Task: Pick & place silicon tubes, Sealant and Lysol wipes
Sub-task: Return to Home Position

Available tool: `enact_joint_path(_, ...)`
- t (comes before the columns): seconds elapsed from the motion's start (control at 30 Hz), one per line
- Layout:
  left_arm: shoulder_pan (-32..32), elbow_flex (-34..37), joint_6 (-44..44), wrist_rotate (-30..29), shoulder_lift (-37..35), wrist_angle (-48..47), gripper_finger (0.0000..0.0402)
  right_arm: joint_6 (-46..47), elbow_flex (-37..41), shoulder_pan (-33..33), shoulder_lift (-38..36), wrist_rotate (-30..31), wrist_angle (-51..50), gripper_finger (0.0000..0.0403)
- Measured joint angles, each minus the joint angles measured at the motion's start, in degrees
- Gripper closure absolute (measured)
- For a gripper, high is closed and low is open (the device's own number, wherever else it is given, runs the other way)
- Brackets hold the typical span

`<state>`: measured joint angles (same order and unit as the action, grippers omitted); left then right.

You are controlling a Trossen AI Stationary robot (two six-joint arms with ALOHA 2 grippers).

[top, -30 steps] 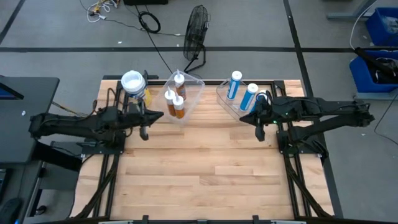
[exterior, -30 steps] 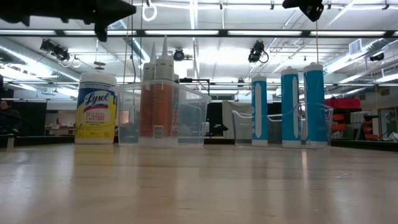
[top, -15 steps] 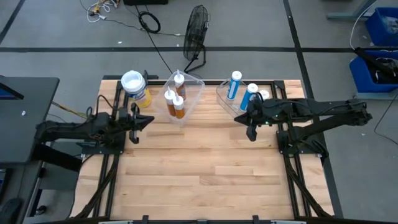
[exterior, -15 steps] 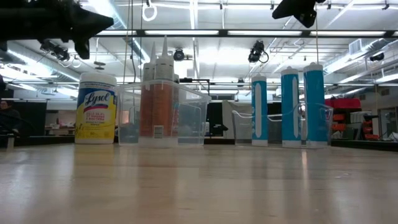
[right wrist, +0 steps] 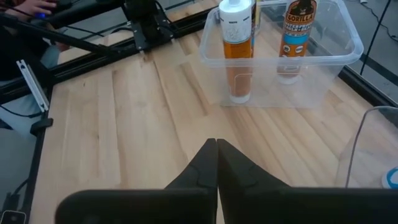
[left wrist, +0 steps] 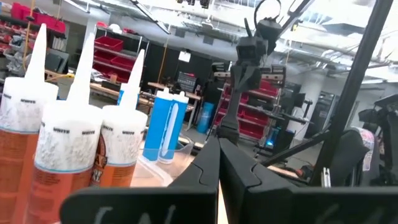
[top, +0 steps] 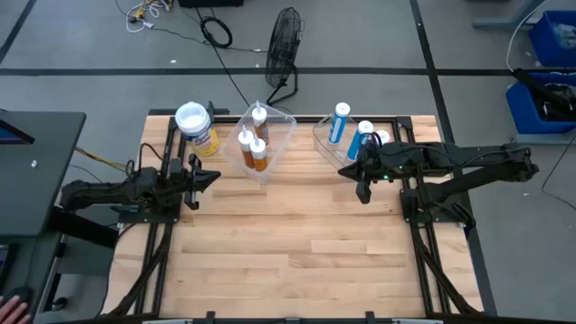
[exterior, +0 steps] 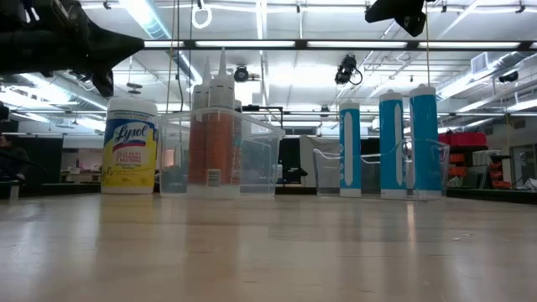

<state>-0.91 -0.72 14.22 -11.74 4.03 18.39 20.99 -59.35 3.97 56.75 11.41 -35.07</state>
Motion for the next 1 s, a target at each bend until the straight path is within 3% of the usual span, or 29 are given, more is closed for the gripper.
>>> enact_joint_path(0.4,0.0,0.2,3.3,1.7,-3.8,-15.1,0.0399,0.6,0.0,0.0,0.0,0.6,1.7,0.0399)
enact_joint_path(1.0,0.0,0.2,1.7,1.5,-2.9,-15.7,0.0385,-1.2,0.0,0.0,-0.7,1.7,1.8,0.0399)
